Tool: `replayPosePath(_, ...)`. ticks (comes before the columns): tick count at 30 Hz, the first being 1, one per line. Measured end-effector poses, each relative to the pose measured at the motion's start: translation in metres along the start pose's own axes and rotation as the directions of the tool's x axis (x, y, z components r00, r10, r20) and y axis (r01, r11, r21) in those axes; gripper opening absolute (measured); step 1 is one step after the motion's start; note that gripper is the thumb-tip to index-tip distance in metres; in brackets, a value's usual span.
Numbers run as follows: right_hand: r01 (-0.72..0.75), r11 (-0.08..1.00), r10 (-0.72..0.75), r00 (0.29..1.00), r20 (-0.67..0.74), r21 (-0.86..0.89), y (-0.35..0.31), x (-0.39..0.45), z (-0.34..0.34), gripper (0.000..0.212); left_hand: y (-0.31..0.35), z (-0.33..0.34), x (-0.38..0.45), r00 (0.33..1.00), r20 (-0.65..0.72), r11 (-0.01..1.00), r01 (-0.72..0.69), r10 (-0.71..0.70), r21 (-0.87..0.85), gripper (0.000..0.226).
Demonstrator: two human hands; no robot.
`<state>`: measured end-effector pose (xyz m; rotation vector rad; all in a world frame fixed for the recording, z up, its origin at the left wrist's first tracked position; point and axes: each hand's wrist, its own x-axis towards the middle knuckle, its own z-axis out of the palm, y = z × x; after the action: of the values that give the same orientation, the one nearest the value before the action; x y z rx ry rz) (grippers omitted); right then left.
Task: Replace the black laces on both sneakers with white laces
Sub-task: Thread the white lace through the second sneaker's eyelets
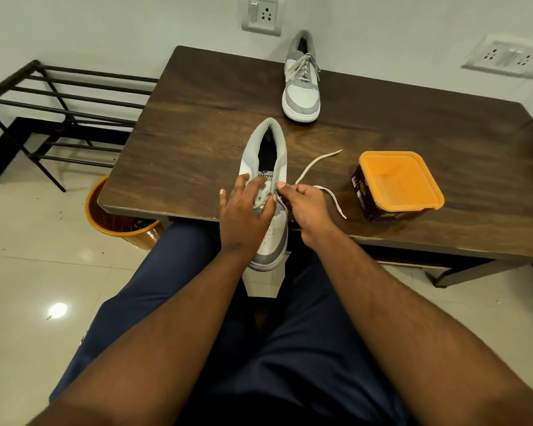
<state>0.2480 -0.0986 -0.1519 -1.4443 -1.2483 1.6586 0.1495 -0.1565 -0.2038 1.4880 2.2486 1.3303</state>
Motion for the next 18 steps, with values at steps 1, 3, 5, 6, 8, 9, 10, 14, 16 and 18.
replayPosePath(1,0.007,1.0,-0.008,1.0,-0.022,-0.013,-0.001,0.002,0.002,0.02,-0.001,0.0,-0.001,1.0,0.002,1.0,0.002,-0.002,-0.009,0.039)
replayPosePath(3,-0.012,1.0,0.012,1.0,-0.014,-0.003,-0.007,0.006,0.005,0.016,-0.001,0.001,0.0,1.0,0.002,1.0,0.001,-0.001,-0.021,0.038)
replayPosePath(5,-0.036,0.999,0.036,0.999,0.005,0.041,-0.018,0.011,0.007,0.014,-0.001,0.001,0.0,1.0,0.003,1.0,0.004,-0.003,-0.025,0.038)
replayPosePath(6,-0.029,0.998,0.03,0.999,-0.012,0.057,-0.027,0.014,0.005,0.015,0.0,0.001,0.0,1.0,0.007,0.999,0.009,-0.009,-0.034,0.038)
replayPosePath(8,0.023,0.998,-0.018,0.996,-0.088,0.055,-0.051,0.025,-0.001,0.018,0.002,-0.001,-0.001,1.0,0.013,0.998,0.022,-0.022,-0.056,0.037)
replayPosePath(9,0.054,0.998,-0.049,0.991,-0.125,0.035,-0.063,0.031,-0.005,0.019,0.002,-0.001,-0.001,1.0,0.016,0.998,0.025,-0.024,-0.06,0.037)
replayPosePath(10,0.081,0.997,-0.08,0.986,-0.149,0.003,-0.073,0.038,-0.009,0.02,0.002,-0.002,-0.001,1.0,0.02,0.998,0.025,-0.024,-0.058,0.036)
replayPosePath(14,0.121,0.99,-0.131,0.98,-0.148,-0.076,-0.079,0.05,-0.014,0.018,0.003,-0.002,-0.001,0.999,0.026,0.998,0.031,-0.029,-0.064,0.034)
replayPosePath(16,0.069,0.995,-0.077,0.992,-0.1,-0.076,-0.065,0.043,-0.01,0.018,0.004,-0.002,-0.002,0.999,0.025,0.996,0.035,-0.033,-0.076,0.034)
replayPosePath(18,0.01,0.992,-0.012,1.0,-0.018,-0.125,-0.047,0.033,-0.007,0.024,0.004,-0.002,-0.002,0.999,0.027,0.996,0.037,-0.035,-0.081,0.035)
